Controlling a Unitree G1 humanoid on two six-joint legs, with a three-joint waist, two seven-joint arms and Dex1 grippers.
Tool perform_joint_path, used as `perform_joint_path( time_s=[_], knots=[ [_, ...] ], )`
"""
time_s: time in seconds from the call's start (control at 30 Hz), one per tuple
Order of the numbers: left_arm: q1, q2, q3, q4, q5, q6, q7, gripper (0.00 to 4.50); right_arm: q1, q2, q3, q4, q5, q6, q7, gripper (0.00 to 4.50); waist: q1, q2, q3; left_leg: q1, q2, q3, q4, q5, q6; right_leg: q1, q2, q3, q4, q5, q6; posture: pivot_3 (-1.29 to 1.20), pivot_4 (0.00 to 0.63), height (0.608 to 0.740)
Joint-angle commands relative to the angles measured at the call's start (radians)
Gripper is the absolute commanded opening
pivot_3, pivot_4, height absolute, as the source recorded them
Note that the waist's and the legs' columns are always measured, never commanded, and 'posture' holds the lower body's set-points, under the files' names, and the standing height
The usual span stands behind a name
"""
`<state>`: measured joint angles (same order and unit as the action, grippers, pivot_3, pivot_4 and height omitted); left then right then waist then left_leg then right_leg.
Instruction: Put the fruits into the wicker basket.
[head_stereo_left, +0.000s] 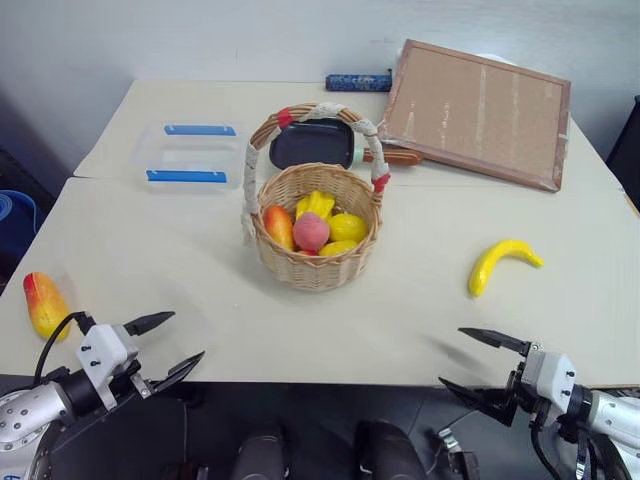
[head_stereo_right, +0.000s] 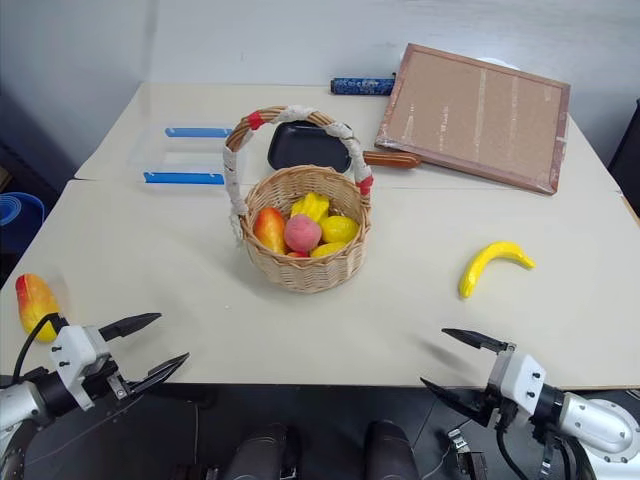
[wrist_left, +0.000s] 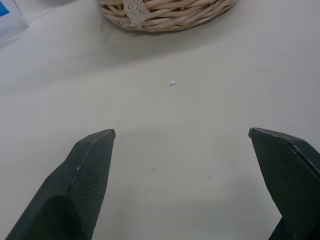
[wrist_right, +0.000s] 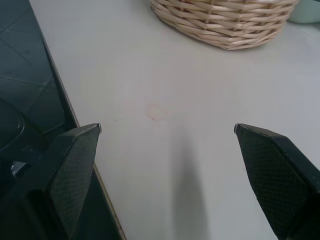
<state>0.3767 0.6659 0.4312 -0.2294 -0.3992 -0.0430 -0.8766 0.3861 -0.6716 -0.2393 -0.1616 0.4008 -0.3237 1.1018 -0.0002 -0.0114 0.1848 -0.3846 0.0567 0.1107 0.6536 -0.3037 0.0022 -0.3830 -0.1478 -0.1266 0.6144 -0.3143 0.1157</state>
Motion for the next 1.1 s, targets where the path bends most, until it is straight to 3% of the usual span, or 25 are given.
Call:
perform_joint_path(
  time_s=[0.03, 0.43, 0.73, 0.97, 1.1],
  knots=[
    [0.022, 0.007, 0.034, -0.044, -0.028, 0.002, -0.013, 4.5, 0.002, -0.008, -0.003, -0.009, 0.019, 0.001, 0.011, 4.46, 0.0, 0.0, 0.0, 0.0, 0.0, 0.0, 0.0, 0.0, 0.0, 0.0, 0.0, 0.0, 0.0, 0.0, 0.0, 0.0, 0.15, 0.74],
    [0.074, 0.003, 0.023, -0.089, -0.149, 0.087, -0.102, 4.5, -0.073, 0.015, 0.034, -0.004, 0.02, 0.006, 0.003, 4.46, -0.002, 0.0, 0.0, 0.0, 0.001, 0.005, 0.002, -0.001, -0.002, -0.005, 0.0, 0.002, 0.007, 0.0, 0.0, 0.0, 0.15, 0.74],
    [0.077, -0.029, 0.068, -0.104, -0.168, 0.106, -0.058, 4.5, -0.182, 0.037, 0.066, -0.01, 0.053, 0.001, 0.014, 4.46, -0.003, -0.001, -0.001, -0.001, 0.001, 0.008, 0.005, -0.001, -0.002, -0.007, 0.0, 0.006, 0.008, 0.0, 0.0, 0.0, 0.15, 0.74],
    [0.193, -0.257, 0.371, -0.191, -0.349, 0.175, 0.254, 4.5, -0.281, 0.104, 0.137, -0.218, 0.22, 0.136, -0.037, 4.46, -0.011, -0.002, -0.001, 0.0, 0.007, 0.009, 0.006, -0.002, -0.004, -0.009, 0.002, 0.006, 0.011, 0.0, 0.0, 0.0, 0.15, 0.74],
    [0.286, -0.39, 0.51, -0.105, -0.506, 0.247, 0.389, 4.5, -0.338, 0.153, 0.196, -0.311, 0.28, 0.161, -0.033, 4.46, -0.011, -0.003, -0.001, -0.001, 0.008, 0.01, 0.01, -0.006, 0.0, -0.009, 0.002, 0.007, 0.011, 0.0, 0.0, 0.0, 0.15, 0.74]
  ],
)
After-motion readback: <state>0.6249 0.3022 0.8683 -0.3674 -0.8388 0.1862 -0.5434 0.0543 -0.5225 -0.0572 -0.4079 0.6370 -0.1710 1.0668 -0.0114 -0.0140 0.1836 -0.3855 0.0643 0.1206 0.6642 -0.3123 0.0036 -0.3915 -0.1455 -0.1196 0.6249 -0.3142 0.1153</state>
